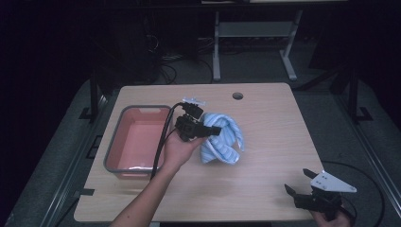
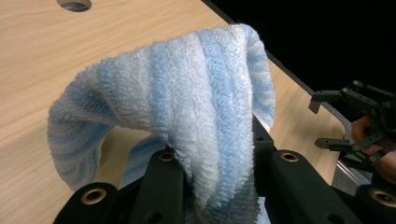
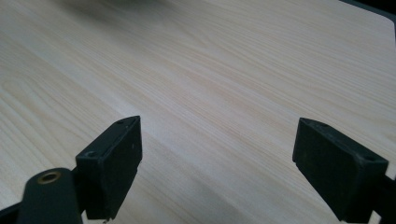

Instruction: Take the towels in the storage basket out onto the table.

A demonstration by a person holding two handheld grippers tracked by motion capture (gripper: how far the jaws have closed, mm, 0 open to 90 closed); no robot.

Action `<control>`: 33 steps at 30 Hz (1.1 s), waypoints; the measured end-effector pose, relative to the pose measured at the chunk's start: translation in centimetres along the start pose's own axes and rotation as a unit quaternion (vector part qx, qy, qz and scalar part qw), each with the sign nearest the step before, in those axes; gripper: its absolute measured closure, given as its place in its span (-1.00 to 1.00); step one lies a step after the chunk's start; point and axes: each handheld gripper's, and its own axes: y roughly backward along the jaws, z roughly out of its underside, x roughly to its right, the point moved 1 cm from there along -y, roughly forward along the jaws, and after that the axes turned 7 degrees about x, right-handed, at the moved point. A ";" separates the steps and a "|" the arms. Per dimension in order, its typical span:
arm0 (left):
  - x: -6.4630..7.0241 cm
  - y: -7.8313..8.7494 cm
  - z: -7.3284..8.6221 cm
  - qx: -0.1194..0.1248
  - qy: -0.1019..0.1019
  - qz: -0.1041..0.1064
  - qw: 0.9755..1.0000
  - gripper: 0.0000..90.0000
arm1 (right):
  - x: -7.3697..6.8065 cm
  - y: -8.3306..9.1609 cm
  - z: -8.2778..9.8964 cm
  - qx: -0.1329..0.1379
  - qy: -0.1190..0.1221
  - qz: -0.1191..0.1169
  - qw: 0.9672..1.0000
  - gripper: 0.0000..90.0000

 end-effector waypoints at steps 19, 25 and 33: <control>0.5 -3.2 0.5 -0.020 -0.003 0.007 1.000 0.62 | 0.0 0.1 -0.1 0.002 -0.001 0.000 1.000 -0.66; 0.4 -4.4 0.9 -0.024 0.005 0.006 1.000 0.62 | 0.0 0.1 -0.1 0.002 -0.002 0.000 1.000 -0.66; 0.2 -5.9 1.3 -0.030 0.010 0.007 0.999 0.62 | 0.1 0.2 0.0 0.002 -0.003 0.001 1.000 -0.66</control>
